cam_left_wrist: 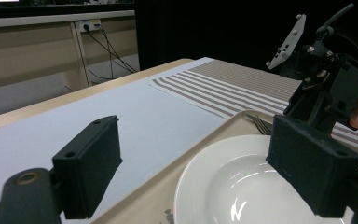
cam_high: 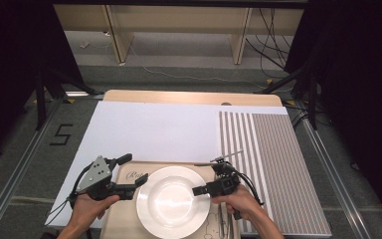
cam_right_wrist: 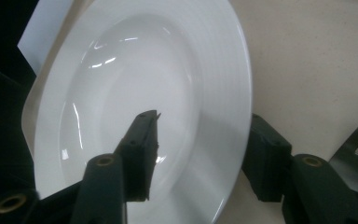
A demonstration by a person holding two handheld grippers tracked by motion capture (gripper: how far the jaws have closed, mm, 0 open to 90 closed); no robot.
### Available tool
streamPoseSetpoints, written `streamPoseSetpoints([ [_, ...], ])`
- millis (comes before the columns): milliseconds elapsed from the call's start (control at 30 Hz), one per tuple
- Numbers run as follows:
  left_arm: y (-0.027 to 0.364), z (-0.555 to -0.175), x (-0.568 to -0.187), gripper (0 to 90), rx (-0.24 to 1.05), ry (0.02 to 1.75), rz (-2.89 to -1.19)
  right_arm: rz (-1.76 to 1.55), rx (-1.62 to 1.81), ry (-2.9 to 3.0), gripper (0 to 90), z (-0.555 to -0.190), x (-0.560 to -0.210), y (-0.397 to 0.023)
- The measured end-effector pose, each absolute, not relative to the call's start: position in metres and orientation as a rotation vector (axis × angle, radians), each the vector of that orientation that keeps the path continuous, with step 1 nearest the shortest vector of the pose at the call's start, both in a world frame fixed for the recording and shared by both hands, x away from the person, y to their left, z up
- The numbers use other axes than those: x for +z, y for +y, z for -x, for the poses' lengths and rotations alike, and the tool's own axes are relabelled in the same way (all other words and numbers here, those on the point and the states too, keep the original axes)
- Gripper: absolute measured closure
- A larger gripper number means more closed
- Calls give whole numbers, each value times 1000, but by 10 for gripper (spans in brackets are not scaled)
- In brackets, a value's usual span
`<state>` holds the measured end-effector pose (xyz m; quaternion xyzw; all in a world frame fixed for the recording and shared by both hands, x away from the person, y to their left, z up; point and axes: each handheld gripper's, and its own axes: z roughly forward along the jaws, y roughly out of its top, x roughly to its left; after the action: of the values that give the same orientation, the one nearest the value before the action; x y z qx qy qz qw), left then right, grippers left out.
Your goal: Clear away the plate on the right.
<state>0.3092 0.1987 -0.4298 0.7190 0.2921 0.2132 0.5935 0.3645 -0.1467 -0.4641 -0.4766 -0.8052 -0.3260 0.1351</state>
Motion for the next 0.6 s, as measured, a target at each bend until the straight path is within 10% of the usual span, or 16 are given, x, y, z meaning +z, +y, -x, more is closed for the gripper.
streamPoseSetpoints([
  [600,199,-309,-430,164,496,672,-1678,1348,-1040,-2431,268,-360,-445,-151],
])
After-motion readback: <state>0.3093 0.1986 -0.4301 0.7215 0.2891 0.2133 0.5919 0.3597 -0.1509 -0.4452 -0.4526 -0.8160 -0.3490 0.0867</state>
